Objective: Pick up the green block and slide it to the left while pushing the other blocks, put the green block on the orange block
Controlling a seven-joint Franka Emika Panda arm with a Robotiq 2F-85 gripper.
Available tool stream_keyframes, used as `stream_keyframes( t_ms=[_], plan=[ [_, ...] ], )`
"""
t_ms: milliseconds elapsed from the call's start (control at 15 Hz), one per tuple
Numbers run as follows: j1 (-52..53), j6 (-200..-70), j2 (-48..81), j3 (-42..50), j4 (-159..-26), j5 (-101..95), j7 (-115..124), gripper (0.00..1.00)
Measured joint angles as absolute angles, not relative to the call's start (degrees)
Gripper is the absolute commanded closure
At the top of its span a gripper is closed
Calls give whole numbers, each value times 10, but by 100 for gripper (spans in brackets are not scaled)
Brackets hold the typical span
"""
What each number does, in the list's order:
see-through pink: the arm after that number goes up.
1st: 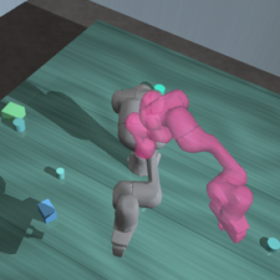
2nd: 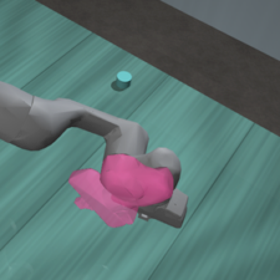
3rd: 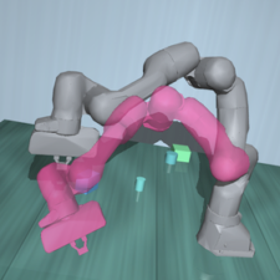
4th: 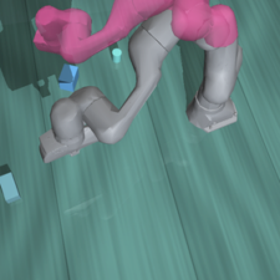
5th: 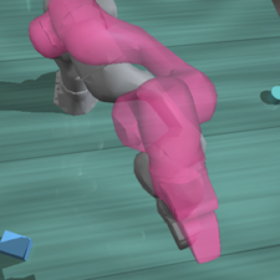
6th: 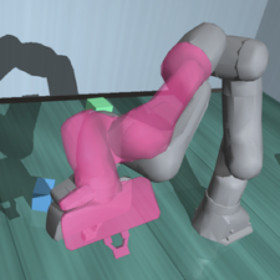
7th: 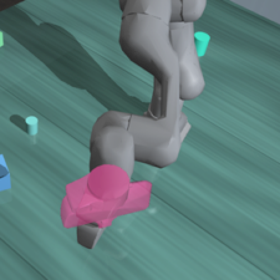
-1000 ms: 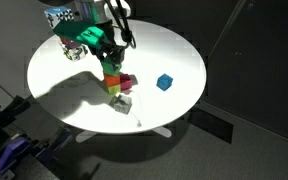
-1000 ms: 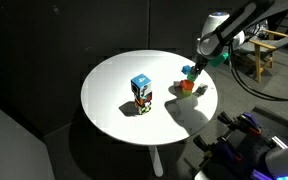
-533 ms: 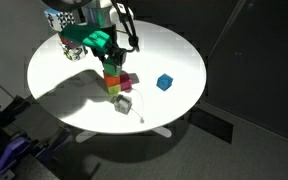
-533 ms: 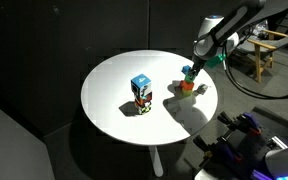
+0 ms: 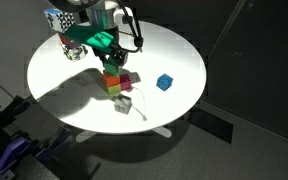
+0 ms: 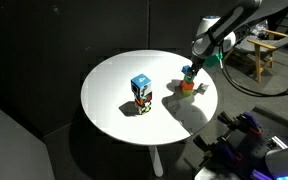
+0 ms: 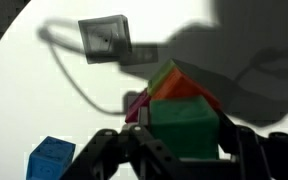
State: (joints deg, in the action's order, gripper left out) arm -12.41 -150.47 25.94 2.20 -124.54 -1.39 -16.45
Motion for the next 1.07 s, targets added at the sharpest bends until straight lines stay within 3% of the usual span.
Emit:
stream_keyframes(
  t_ms=[1067],
  plan=[
    [-144,-1508,240,17,-1254,3,-189,0]
  ],
)
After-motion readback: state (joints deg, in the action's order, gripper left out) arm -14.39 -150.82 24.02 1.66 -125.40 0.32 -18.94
